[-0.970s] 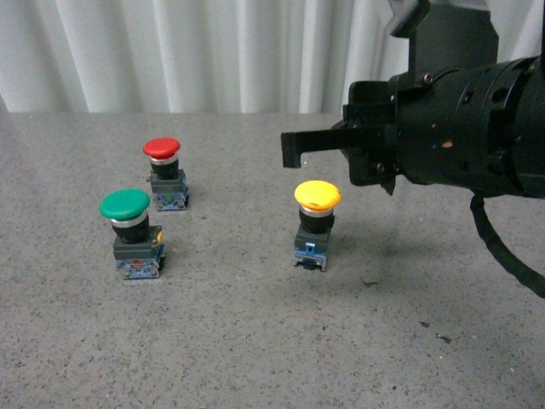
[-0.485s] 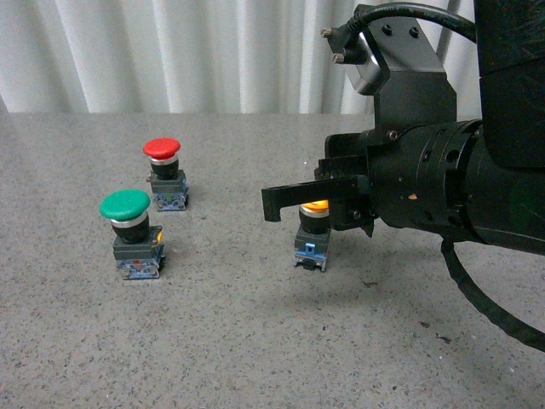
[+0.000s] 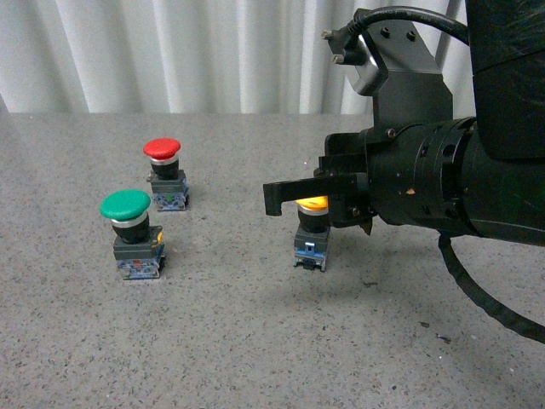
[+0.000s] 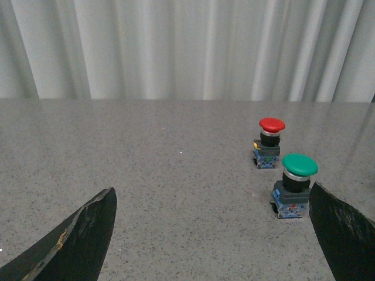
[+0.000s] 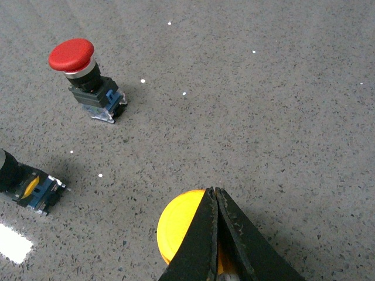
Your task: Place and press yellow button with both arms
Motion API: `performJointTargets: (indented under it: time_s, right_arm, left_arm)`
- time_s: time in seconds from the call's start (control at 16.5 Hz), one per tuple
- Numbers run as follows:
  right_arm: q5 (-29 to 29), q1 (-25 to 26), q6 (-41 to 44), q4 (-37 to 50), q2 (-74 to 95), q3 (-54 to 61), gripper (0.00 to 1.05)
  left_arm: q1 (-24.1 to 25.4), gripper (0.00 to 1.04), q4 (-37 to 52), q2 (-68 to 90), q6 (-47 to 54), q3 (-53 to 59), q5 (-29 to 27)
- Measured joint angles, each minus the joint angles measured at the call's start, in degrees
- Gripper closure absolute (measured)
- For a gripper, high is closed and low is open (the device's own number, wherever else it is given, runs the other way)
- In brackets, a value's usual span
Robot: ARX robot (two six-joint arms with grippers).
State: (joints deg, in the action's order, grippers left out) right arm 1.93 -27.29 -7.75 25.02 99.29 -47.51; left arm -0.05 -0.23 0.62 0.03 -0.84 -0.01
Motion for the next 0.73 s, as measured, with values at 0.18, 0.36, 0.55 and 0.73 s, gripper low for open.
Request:
performJointTargets:
  time_s: [0.18, 0.36, 0.55, 0.73]
  right_arm:
    - [0.87, 0.35, 0.07, -3.19, 0.26, -0.96, 1.03]
    - [0.85, 0.39, -0.26, -0.61, 0.22, -0.68, 1.03]
    - [2.86, 1.11, -3.5, 8.83, -1.99, 1.66, 1.03]
    - [5.88, 1.09, -9.05, 17.22, -11.85, 1.73, 1.03]
  left_arm:
    - [0.0, 0.07, 0.0, 0.0, 0.0, 0.0, 0.0]
    - [0.0, 0.07, -0.02, 0.0, 0.0, 0.0, 0.0]
    - [0.0, 0.07, 0.0, 0.0, 0.0, 0.0, 0.0]
    - [0.0, 0.07, 0.0, 0.0, 0.0, 0.0, 0.0]
